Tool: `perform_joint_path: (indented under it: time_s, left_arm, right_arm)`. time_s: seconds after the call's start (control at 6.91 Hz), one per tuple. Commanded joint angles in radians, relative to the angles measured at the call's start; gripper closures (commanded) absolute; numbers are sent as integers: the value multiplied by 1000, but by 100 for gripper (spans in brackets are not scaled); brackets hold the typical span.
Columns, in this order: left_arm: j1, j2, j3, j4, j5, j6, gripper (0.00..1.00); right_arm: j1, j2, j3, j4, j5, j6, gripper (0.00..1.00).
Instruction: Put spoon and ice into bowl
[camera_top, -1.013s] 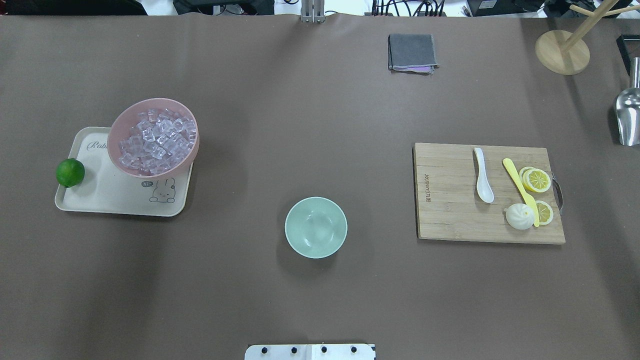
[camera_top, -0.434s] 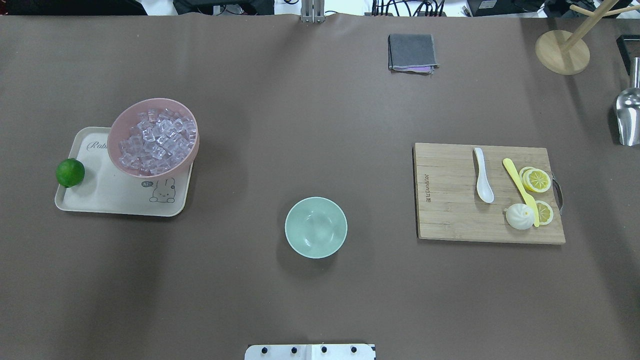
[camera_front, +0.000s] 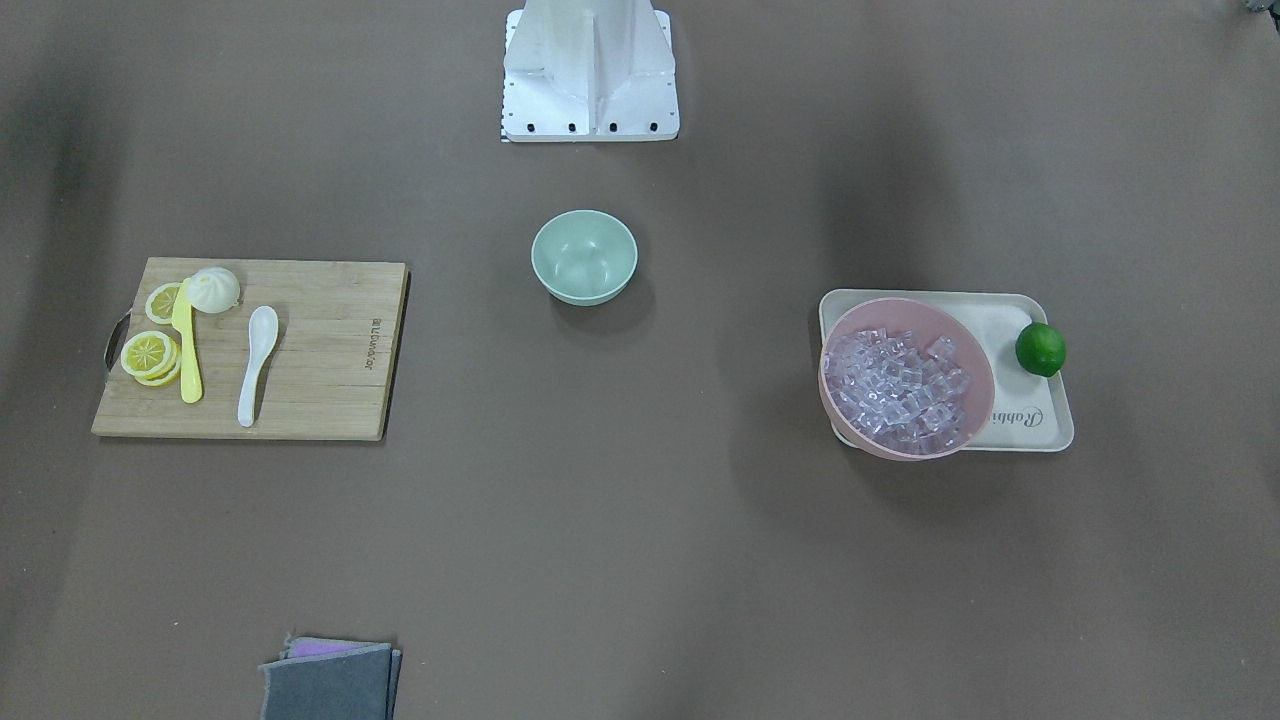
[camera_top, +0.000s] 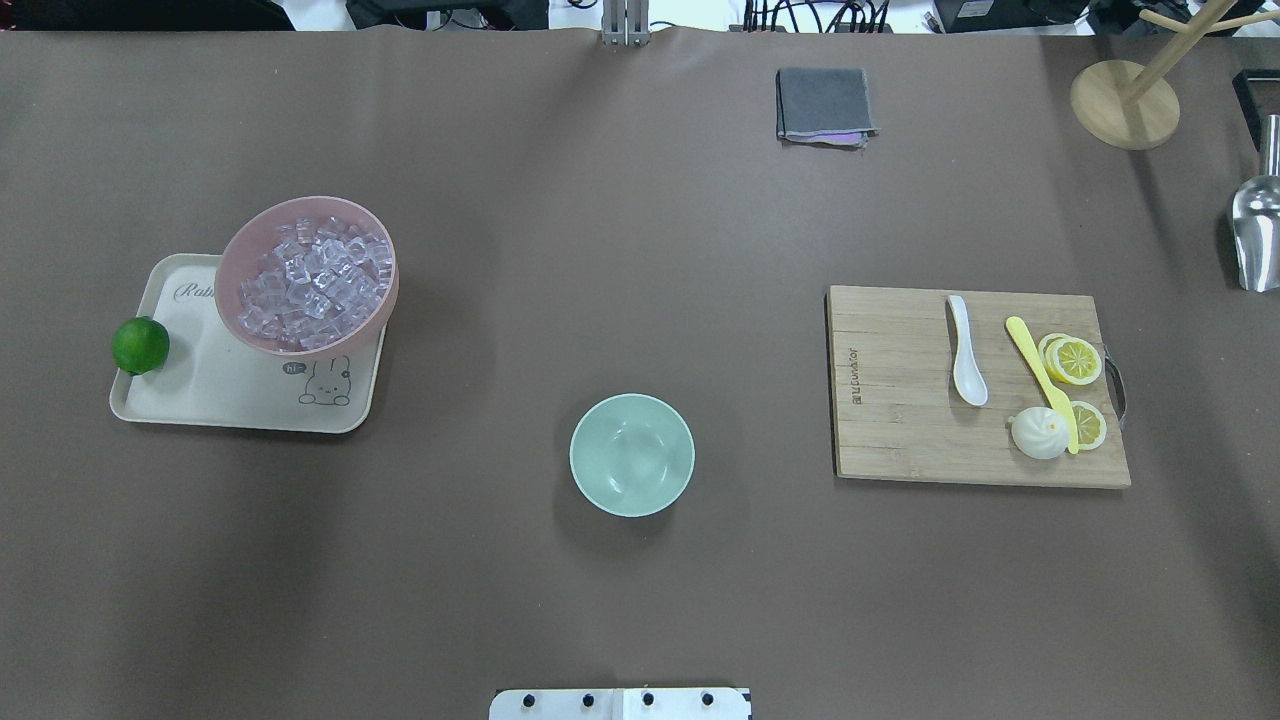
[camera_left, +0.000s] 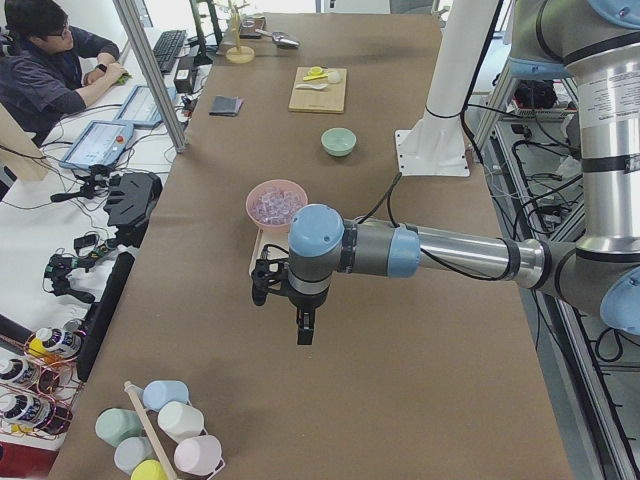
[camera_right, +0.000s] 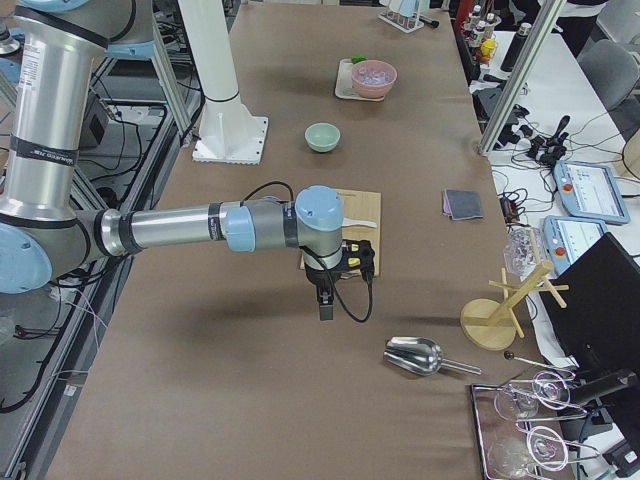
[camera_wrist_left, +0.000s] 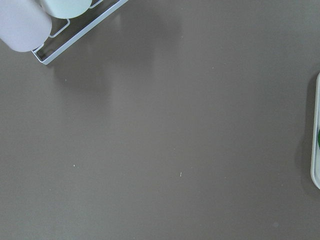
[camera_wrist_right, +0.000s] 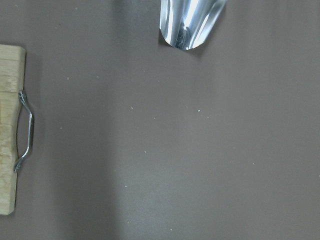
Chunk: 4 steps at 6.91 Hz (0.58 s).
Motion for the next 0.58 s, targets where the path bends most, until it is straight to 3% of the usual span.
perform_joint_path:
  time_s: [0.0,0.29,0.43]
  left_arm:
    - [-10,-44,-11,-75,-3,2,2]
    - [-10,-68,25,-340,-7,-5,2]
    - [-8,-61,43,-412,-9,-1,2]
  right_arm:
    - [0,-17,-1,282,-38,11,0]
    - [-6,33,5,394,-7,9,2]
    - [-10,37,2,483,72,9,2]
